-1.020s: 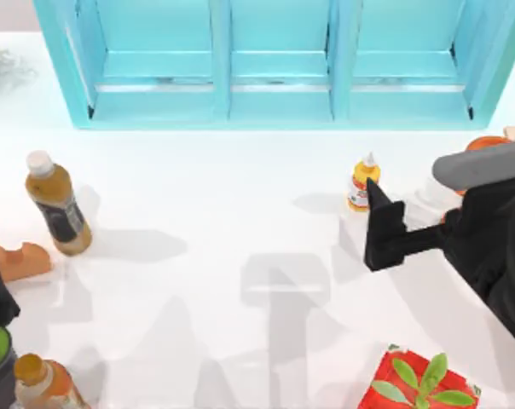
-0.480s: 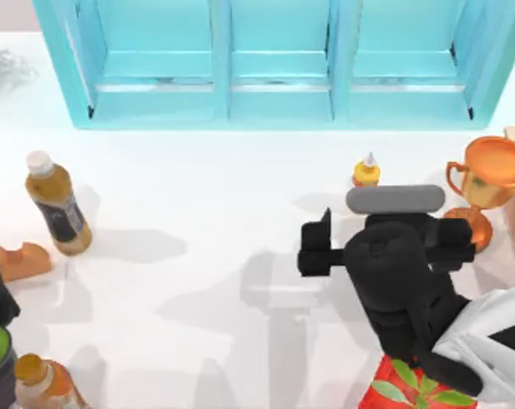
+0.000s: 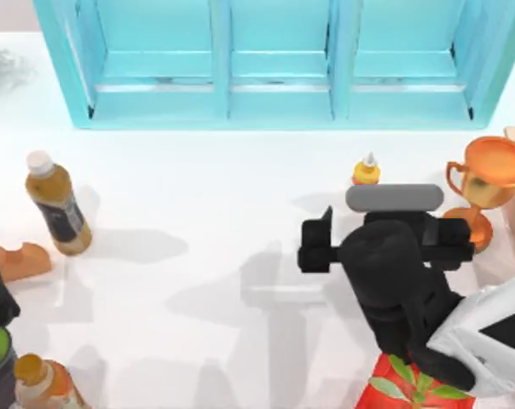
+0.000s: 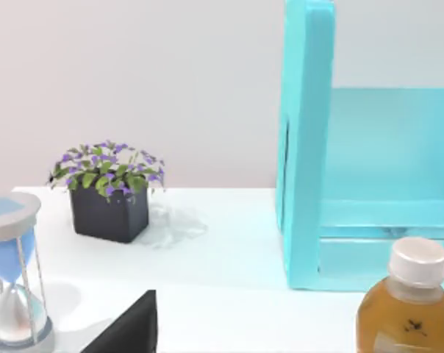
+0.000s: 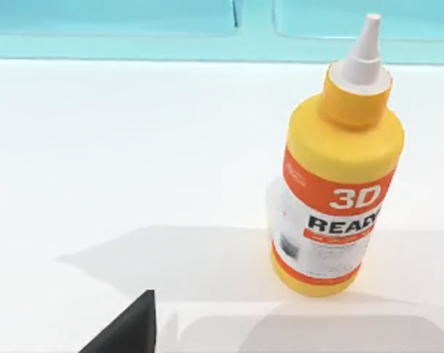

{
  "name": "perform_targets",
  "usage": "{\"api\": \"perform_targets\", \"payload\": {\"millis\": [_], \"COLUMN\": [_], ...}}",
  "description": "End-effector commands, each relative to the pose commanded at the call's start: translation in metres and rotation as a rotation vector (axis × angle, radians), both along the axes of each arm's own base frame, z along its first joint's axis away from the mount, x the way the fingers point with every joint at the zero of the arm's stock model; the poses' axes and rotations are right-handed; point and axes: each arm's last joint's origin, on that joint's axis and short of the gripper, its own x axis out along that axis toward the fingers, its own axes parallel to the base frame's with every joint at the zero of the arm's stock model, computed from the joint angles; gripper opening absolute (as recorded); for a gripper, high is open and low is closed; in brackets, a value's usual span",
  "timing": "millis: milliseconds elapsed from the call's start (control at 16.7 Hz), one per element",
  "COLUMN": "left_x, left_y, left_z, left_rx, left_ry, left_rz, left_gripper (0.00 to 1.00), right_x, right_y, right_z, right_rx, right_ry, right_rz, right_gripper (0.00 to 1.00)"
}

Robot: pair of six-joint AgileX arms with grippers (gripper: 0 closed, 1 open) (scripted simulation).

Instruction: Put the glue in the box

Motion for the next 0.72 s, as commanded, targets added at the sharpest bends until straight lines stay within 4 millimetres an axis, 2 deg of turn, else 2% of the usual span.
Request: {"api": "perform_targets", "payload": {"millis": [180,420,720], "left_x": [0.000,0.000,0.000], "left_y": [0.000,0.000,0.000], "left_z": [0.000,0.000,0.000], "left_rx": [0.000,0.000,0.000], "left_ry": [0.000,0.000,0.000], "left_rz": [0.000,0.000,0.000], "left_gripper": [1.00,1.00,1.00], "right_x": [0.028,0.065,0.085], "right_y": [0.002,0.002,0.000], "right_z": [-0.008,-0.028,-0.038], "right_rx": [0.001,0.002,0.002], "right_ry": [-0.001,-0.002,-0.002], "right_rz": [-0.001,-0.001,-0.001], "right_gripper": [1.00,1.00,1.00]}}
